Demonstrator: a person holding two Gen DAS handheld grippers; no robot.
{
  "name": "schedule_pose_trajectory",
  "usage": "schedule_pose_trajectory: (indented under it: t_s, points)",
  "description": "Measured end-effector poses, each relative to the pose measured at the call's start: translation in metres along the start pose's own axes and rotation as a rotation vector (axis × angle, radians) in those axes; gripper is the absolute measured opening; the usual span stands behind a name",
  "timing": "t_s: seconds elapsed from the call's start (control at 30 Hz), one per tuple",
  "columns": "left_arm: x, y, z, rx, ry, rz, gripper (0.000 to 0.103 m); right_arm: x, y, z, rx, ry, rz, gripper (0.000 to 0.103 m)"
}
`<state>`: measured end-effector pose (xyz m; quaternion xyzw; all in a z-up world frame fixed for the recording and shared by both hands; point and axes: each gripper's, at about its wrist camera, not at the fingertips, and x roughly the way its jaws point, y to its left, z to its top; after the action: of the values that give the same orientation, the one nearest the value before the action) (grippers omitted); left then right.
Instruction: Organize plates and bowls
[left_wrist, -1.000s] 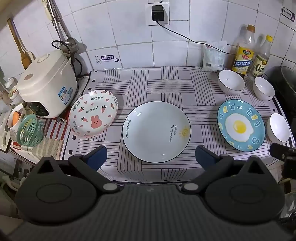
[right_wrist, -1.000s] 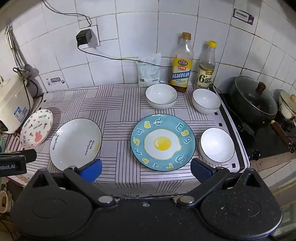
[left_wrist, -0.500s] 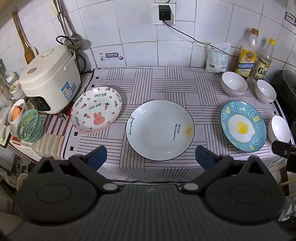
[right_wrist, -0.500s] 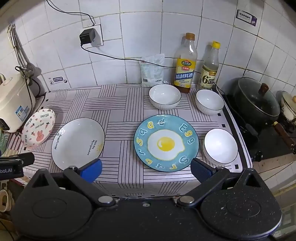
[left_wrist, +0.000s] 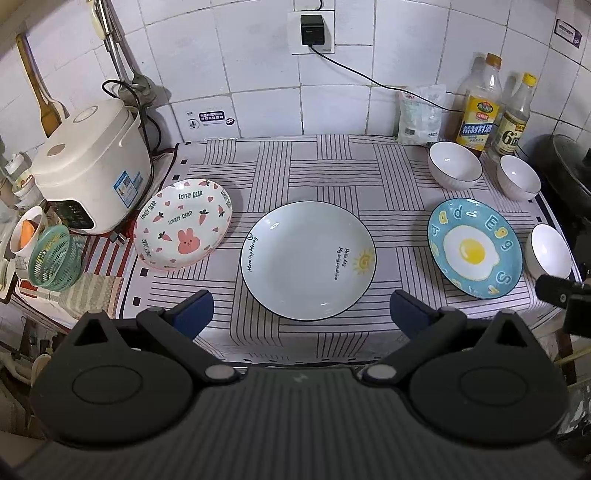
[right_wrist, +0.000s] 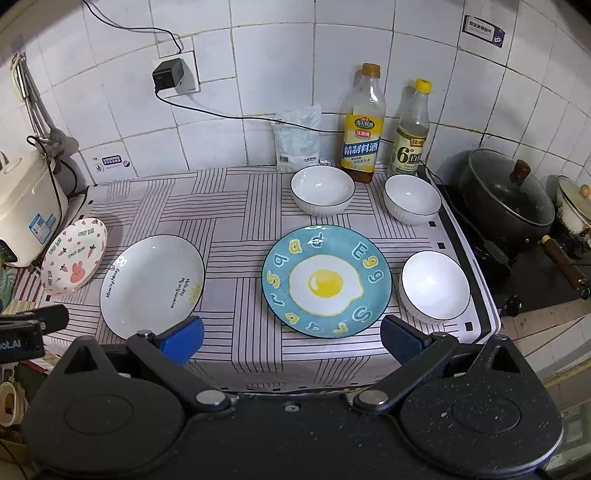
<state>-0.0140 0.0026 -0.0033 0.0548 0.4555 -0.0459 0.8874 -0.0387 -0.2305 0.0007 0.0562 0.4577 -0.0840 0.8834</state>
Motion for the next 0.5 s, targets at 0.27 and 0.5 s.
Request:
schedule_pose_trajectory:
  t_s: [0.27, 0.5]
  points:
    - [-0.0025, 0.0026, -0.0047, 0.004, -0.006, 0.004, 0.103, 0.0008, -0.0023, -0.0027, 0.011, 0.000, -0.011, 0.103]
    - [-0.0010, 0.0015, -0.0064, -0.007, 0.011, 0.002, 0.103, 0.0002, -0.0006, -0.0017, -0.001, -0.007, -0.011, 0.103]
